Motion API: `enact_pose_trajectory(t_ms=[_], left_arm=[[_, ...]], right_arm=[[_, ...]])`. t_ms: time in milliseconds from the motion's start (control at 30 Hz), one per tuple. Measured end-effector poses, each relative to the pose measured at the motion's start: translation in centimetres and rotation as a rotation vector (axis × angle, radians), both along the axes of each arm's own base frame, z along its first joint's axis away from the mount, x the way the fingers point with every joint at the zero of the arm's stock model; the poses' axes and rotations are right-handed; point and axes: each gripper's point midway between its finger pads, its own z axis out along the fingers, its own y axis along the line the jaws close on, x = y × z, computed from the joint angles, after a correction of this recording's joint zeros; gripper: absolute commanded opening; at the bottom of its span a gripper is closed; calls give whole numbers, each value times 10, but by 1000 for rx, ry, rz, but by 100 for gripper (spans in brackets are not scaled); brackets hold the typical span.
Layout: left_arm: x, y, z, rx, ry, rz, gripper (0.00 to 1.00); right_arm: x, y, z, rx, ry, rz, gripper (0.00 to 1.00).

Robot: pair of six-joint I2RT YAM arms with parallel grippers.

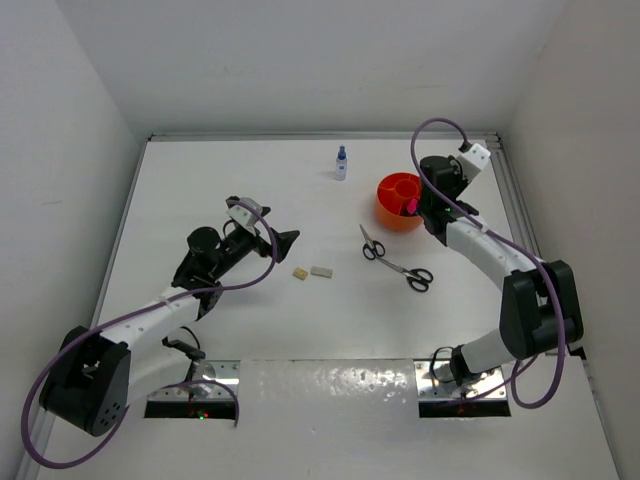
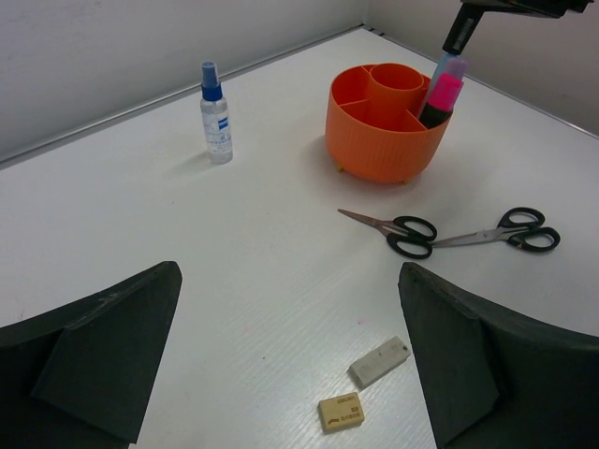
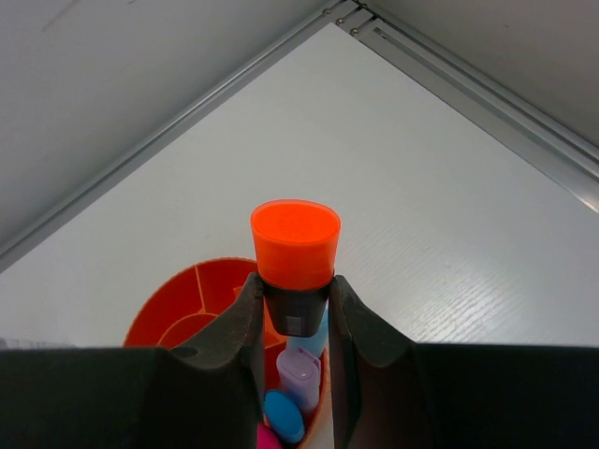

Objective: Sort the stationery into containers
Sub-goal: Place the pen in the storage box.

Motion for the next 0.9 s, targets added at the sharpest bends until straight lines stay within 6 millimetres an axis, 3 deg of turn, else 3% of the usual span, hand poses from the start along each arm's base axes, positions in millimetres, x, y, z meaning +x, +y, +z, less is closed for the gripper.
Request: enact_pose_trajectory(t_ms=[600, 900], left_arm=[[0, 0, 2, -3, -8, 0, 100], [0, 0, 2, -1, -11, -1, 100]], right_arm=[[-8, 4, 13, -50, 2, 18, 0], [-10, 10, 7, -41, 32, 48, 0]])
